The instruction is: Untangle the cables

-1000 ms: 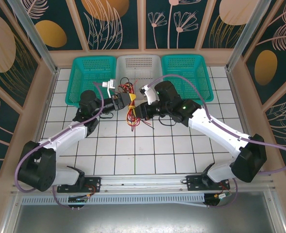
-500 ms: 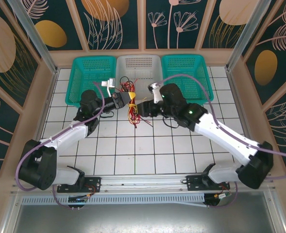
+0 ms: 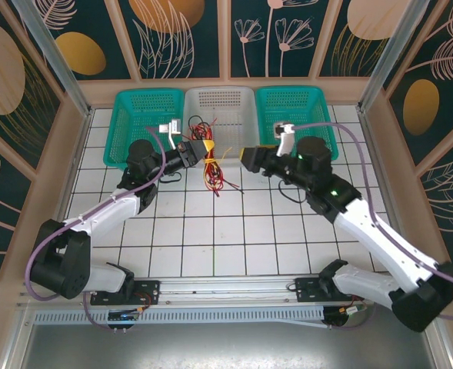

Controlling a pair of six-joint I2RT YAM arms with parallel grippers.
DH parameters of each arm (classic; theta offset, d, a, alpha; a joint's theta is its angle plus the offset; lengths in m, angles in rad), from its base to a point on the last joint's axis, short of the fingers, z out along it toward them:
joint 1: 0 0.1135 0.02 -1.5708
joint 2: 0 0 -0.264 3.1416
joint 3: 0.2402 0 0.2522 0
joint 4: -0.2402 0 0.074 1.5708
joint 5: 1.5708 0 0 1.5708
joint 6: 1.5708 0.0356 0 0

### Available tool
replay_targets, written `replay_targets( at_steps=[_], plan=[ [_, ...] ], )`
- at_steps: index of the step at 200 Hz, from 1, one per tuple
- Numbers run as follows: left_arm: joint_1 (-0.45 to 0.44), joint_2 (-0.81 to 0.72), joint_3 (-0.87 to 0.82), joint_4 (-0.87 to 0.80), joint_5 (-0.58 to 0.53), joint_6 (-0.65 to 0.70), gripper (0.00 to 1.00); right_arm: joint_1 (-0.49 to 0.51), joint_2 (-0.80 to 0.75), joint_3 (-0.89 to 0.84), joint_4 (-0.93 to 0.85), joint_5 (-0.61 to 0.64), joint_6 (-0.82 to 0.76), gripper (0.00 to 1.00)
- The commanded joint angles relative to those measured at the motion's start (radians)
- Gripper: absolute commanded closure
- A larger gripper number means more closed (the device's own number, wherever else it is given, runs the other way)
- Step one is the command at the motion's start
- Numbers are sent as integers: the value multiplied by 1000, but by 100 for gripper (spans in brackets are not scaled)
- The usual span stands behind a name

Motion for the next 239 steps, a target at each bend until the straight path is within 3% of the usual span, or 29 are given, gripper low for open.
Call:
replay_targets(
  at_steps=[1,42,93,126,152,173,208,239],
  plan=[
    [-4,2,52,24,5,13,100,4,43,42,8,-131,18,38],
    [-4,1,66,-16,1,42,100,12,97,65,51,-187,32,44],
    [-5,13,72,-28,16,51,100,26,126,67,73,-163,39,39],
    [-6,14,72,-24,35,53,100,24,178,102,66,-149,42,53],
    [-5,14,70,-34,46,64,100,24,200,111,71,-154,41,55],
    [-4,11,63,-33,48,69,100,24,202,107,69,-142,39,67],
    [-5,14,60,-34,65,76,100,15,198,102,59,-128,39,64],
    [-5,16,61,-42,81,88,100,10,193,99,72,-132,43,68]
  ],
)
